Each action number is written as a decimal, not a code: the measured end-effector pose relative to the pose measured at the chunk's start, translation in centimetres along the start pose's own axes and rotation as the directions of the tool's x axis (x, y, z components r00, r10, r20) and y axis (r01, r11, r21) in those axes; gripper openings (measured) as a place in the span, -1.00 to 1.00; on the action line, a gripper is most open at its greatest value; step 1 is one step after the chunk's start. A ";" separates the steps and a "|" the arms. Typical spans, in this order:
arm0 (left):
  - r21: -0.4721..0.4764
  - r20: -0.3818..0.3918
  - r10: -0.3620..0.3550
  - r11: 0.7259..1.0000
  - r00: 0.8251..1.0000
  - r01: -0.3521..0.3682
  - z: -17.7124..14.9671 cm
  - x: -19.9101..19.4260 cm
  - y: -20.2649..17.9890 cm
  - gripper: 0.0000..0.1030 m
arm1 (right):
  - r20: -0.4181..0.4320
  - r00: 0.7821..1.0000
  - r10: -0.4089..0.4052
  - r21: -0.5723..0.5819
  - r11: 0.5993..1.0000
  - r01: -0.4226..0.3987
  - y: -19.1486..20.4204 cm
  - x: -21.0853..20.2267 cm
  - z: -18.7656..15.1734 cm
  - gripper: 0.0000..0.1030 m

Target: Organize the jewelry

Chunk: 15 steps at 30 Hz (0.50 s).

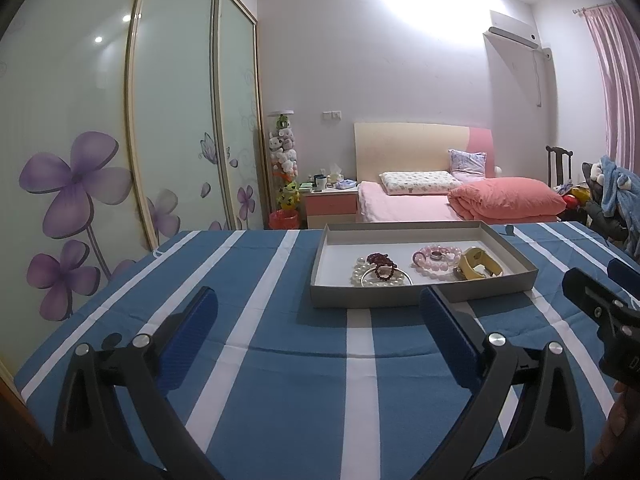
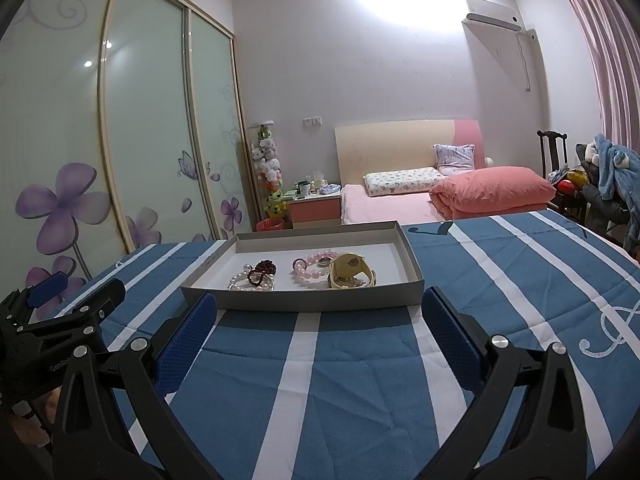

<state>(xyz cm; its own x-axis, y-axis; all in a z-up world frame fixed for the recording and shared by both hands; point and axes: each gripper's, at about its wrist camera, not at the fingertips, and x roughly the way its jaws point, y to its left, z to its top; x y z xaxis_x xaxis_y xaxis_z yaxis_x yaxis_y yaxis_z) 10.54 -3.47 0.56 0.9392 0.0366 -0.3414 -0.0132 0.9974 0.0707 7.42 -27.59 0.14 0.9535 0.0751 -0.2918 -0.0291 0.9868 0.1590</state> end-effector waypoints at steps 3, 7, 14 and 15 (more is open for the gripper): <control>-0.001 0.000 -0.001 1.000 1.000 0.001 0.0 0.1 0.0 0.91 | 0.000 1.000 0.000 0.000 1.000 0.000 0.0 0.0 0.0 0.97; -0.001 0.000 -0.001 1.000 1.000 0.001 0.0 0.1 0.0 0.91 | 0.000 1.000 0.000 0.000 1.000 0.000 0.0 0.0 0.0 0.97; -0.003 0.000 -0.002 1.000 1.000 0.002 0.1 0.1 0.0 0.91 | 0.000 1.000 -0.001 0.001 1.000 0.001 -0.1 0.0 0.0 0.97; -0.003 0.000 -0.002 1.000 1.000 0.002 0.1 0.1 0.0 0.91 | 0.000 1.000 0.000 0.001 1.000 0.000 -0.1 0.0 0.0 0.97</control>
<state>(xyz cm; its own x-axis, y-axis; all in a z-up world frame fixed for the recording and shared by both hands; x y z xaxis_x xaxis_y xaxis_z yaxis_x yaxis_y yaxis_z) 10.63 -3.50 0.62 0.9393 0.0342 -0.3414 -0.0118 0.9977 0.0674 7.42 -27.66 0.15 0.9536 0.0748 -0.2917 -0.0284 0.9867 0.1600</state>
